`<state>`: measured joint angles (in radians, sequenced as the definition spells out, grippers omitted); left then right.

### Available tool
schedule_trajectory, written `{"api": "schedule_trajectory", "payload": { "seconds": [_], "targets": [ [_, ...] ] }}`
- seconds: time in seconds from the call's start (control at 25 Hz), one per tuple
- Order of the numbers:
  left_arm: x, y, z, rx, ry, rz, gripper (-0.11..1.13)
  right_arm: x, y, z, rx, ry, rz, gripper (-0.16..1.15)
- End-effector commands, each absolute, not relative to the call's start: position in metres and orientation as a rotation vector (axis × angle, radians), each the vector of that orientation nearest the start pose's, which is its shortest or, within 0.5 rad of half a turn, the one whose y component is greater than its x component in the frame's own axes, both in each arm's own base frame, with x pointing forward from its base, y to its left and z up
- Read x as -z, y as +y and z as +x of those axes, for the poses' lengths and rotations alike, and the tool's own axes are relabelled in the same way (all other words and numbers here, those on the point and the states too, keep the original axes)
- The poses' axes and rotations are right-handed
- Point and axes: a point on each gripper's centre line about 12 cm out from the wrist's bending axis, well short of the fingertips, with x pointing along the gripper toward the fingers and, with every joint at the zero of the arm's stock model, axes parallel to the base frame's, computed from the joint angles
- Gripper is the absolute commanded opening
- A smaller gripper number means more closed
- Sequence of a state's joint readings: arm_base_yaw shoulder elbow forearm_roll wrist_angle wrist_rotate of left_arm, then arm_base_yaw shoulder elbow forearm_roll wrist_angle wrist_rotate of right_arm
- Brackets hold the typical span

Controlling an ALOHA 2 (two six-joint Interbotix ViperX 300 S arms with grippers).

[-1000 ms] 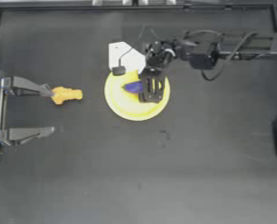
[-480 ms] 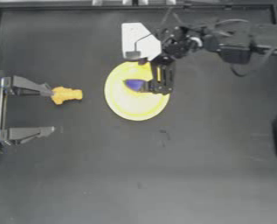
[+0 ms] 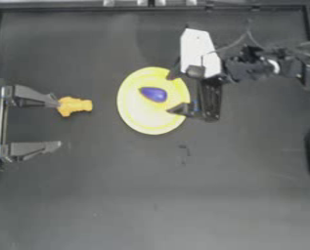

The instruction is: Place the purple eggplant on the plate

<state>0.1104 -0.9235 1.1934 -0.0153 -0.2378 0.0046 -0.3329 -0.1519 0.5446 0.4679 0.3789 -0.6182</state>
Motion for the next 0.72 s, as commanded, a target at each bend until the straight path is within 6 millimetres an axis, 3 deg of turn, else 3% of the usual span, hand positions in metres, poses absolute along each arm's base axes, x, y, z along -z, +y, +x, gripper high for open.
{"api": "schedule_trajectory", "payload": {
  "seconds": [0.04, 0.36, 0.72],
  "targets": [
    [-0.272, 0.024, 0.206, -0.116, 0.035, -0.009, 1.03, -0.260, -0.092, 0.351, 0.111, 0.617, -0.002, 1.01],
    [-0.272, 0.024, 0.206, -0.116, 0.035, -0.006, 1.03, -0.263, -0.072, 0.317, 0.164, 0.474, 0.007, 1.01],
    [-0.272, 0.024, 0.206, -0.116, 0.037, -0.005, 1.03, -0.264, -0.051, 0.292, 0.173, 0.373, 0.022, 1.01]
  ]
}}
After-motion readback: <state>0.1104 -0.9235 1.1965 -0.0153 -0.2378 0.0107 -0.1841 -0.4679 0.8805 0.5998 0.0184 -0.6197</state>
